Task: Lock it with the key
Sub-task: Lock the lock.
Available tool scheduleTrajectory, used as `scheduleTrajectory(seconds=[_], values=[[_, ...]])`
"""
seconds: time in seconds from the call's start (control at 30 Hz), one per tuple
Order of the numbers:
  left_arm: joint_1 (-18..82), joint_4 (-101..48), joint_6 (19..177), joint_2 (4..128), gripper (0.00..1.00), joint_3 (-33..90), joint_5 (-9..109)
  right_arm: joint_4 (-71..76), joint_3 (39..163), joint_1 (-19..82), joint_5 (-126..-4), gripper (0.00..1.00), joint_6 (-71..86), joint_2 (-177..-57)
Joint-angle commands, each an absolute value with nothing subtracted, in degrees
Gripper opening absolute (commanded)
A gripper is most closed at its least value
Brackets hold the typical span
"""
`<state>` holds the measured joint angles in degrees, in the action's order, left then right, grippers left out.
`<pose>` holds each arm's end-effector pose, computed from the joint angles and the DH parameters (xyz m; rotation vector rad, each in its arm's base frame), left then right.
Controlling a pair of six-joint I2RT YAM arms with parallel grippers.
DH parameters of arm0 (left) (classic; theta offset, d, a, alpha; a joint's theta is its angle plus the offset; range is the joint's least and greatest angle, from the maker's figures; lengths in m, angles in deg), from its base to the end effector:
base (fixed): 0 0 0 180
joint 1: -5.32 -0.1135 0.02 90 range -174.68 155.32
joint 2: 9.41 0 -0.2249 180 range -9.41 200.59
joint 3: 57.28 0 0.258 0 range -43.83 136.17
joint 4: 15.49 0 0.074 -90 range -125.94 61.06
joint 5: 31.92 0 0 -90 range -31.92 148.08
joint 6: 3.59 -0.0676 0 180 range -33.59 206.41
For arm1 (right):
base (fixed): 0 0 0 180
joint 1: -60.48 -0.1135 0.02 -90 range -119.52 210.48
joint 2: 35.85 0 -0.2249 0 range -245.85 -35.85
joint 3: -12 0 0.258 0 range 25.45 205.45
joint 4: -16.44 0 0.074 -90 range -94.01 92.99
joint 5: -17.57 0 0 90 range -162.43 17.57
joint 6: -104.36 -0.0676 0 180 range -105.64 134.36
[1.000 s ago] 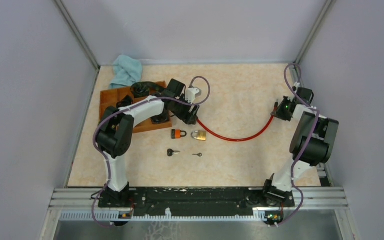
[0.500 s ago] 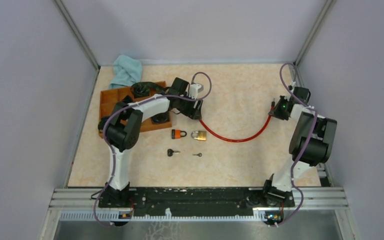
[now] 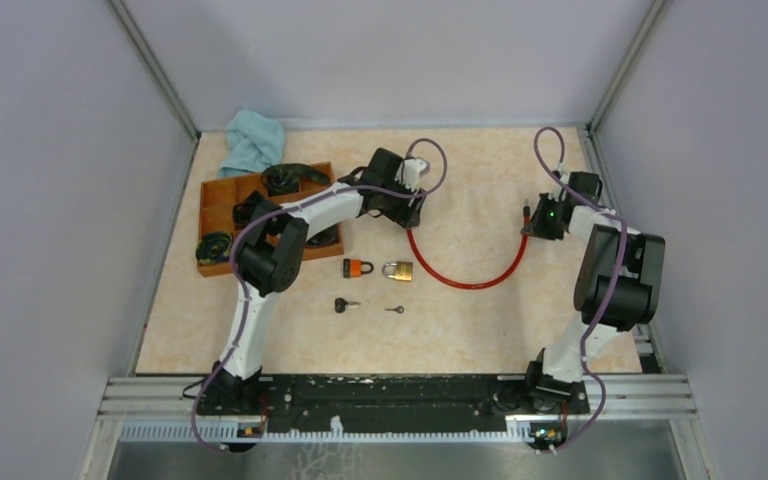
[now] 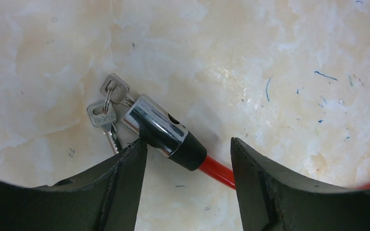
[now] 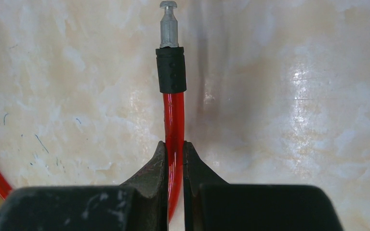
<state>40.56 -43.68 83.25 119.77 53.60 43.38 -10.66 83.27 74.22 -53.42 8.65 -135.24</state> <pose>0.4009 -0.3042 0.1057 0.9137 2.2449 -0.5670 0.3578 -0.0648 0.1005 0.2922 2.4783 0.3616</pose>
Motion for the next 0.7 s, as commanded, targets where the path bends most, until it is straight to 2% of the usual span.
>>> scheduleTrajectory(seconds=[0.0, 0.33, 0.67], values=[[42.06, -49.79, 79.94, 125.46, 0.69, 56.20, 49.42, -10.60, 85.67, 73.93, -50.87, 0.00, 10.85, -133.39], [43.46, -52.25, 77.08, 129.46, 0.56, 58.87, 52.62, -10.24, 85.58, 73.95, -49.50, 0.00, 11.19, -133.33], [43.46, -51.00, 78.93, 130.60, 0.35, 59.65, 48.22, -9.18, 86.01, 73.89, -49.42, 0.00, 11.83, -132.97]])
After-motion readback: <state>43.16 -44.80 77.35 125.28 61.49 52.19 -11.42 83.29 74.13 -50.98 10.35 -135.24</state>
